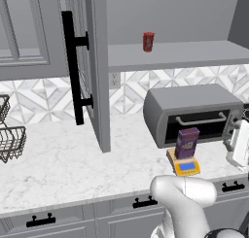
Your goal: Pick the cereal and place it on the digital scale for weighing, and close the cabinet.
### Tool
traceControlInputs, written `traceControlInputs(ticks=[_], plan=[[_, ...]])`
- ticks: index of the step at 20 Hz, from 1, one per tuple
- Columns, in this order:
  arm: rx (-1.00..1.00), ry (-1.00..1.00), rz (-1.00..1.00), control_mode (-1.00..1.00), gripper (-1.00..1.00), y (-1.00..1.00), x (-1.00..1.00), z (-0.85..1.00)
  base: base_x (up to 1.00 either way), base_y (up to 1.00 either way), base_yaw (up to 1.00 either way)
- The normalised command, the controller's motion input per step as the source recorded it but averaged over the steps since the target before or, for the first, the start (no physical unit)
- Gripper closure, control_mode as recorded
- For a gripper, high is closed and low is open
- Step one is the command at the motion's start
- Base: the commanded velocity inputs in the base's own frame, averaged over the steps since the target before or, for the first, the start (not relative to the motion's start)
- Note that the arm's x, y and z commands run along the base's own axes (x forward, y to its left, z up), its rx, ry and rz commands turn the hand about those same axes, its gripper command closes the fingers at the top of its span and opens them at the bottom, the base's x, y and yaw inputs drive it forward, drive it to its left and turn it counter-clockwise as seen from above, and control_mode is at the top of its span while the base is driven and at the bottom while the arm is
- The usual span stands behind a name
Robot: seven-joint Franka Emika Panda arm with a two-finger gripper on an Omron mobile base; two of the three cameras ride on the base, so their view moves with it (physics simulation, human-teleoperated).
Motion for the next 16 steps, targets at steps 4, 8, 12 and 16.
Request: traceControlInputs(ticks=[4, 8, 12, 16], plan=[[0.35, -0.1, 0.0, -1.0, -1.0, -0.58, -0.06, 0.53, 0.0, 0.0, 0.0], [0.22, -0.04, 0.0, -1.0, -1.0, -0.81, 0.0, 0.62, 0.0, 0.0, 0.0], [0.15, 0.0, 0.0, -1.0, -1.0, -0.91, -0.02, 0.64, 0.0, 0.0, 0.0], [0.18, 0.0, 0.0, -1.0, -1.0, -0.97, -0.14, 0.45, 0.0, 0.0, 0.0]])
